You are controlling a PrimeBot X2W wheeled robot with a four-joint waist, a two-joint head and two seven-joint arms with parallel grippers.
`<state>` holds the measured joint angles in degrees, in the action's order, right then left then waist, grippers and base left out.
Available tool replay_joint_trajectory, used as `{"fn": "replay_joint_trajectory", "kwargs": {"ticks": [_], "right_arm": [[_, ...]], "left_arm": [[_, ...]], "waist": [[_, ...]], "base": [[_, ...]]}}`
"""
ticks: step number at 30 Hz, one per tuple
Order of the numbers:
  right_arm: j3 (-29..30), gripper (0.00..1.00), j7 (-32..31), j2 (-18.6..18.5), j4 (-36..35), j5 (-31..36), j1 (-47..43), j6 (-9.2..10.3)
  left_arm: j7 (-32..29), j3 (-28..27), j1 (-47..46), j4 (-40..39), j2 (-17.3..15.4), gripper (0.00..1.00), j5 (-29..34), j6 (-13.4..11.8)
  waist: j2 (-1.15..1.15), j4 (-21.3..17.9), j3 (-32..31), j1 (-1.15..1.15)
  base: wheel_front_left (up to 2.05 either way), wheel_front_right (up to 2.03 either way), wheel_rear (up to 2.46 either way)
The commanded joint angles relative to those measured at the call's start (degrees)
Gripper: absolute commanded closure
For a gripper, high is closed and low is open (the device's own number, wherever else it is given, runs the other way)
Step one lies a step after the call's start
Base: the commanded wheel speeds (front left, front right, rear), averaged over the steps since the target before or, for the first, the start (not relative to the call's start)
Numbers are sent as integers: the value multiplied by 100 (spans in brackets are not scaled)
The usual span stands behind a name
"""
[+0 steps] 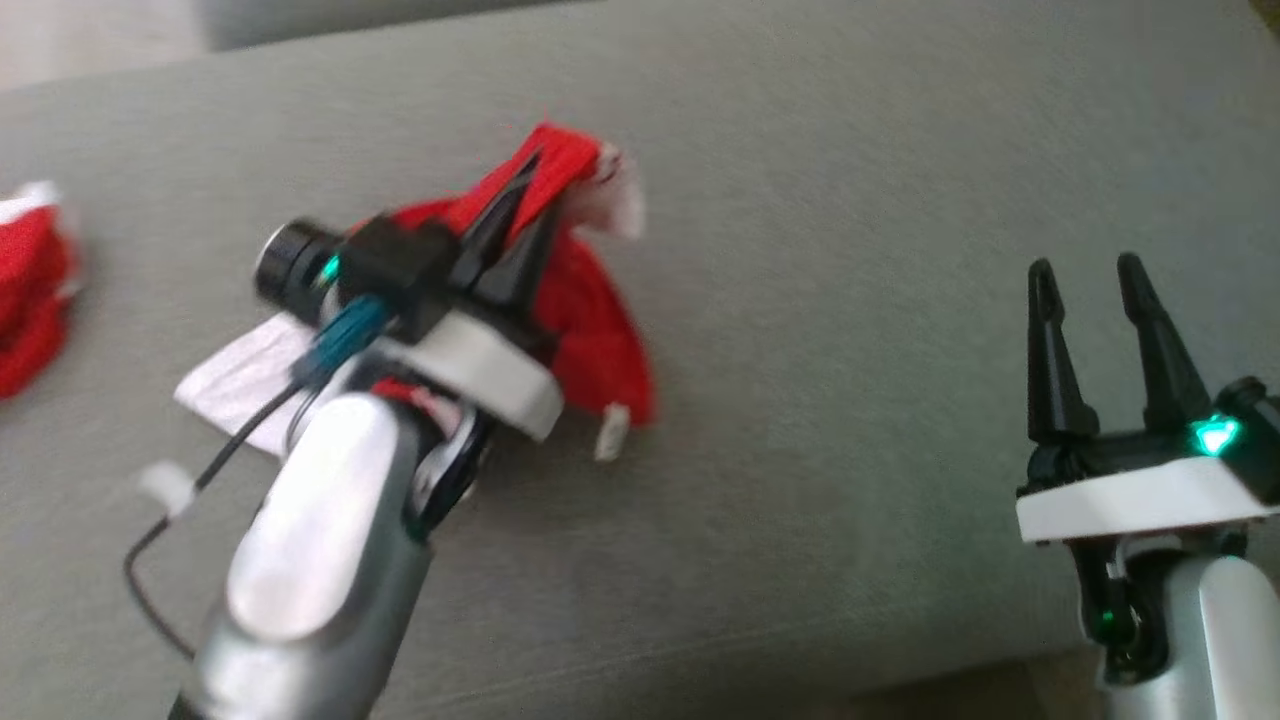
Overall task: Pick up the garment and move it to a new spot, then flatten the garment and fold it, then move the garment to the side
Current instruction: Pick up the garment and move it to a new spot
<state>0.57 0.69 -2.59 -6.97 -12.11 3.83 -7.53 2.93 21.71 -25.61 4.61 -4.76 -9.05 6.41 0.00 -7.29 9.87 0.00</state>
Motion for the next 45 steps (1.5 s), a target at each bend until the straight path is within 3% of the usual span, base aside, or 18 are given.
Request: {"fn": "replay_joint_trajectory", "kwargs": {"ticks": [1, 8, 15, 16, 17, 18, 26, 34, 45], "right_arm": [[-159, 0, 92, -29, -201, -64, 257, 4], [-302, 0, 376, -29, -62, -283, 440, 4], [-382, 0, 595, -29, 150, -397, 539, 4], [-374, 0, 615, -29, 179, -400, 546, 4], [-358, 0, 633, -29, 208, -399, 552, 4], [-346, 0, 644, -29, 239, -393, 559, 4], [-268, 0, 600, -29, 374, -232, 602, 4], [-103, 0, 315, -29, 337, 32, 521, 4], [77, 0, 25, -29, 250, 220, 354, 4]], "left_arm": [[6, -61, -471, -53, -6, 100, 76, 24], [-137, 524, -1231, 1130, 73, 100, 74, 78], [-213, 1028, -1560, 2369, 110, 100, -151, 101], [-194, 1080, -1589, 2475, 115, 96, -201, 103], [-167, 1134, -1615, 2565, 119, 58, -237, 104], [-114, 1184, -1630, 2629, 123, 0, -286, 104], [411, 1281, -1495, 2610, 141, 0, -665, 92], [840, 820, -832, 2052, -156, 0, -994, -300], [925, 272, 28, 1401, -653, 0, -1285, -817]], "waist": [[0, -666, 554, 0], [0, -1336, 1118, 0], [0, -1557, 1300, 0], [0, -1547, 1300, 0], [0, -1522, 1291, 0], [0, -1489, 1265, 0], [0, -1034, 895, 0], [0, -194, 356, 0], [0, 526, 20, 0]], "base": [[0, 0, 0], [0, 0, 0], [0, 0, 0], [0, 0, 0], [0, 0, 0], [0, 0, 0], [0, 0, 0], [0, 0, 0], [0, 0, 0]]}}
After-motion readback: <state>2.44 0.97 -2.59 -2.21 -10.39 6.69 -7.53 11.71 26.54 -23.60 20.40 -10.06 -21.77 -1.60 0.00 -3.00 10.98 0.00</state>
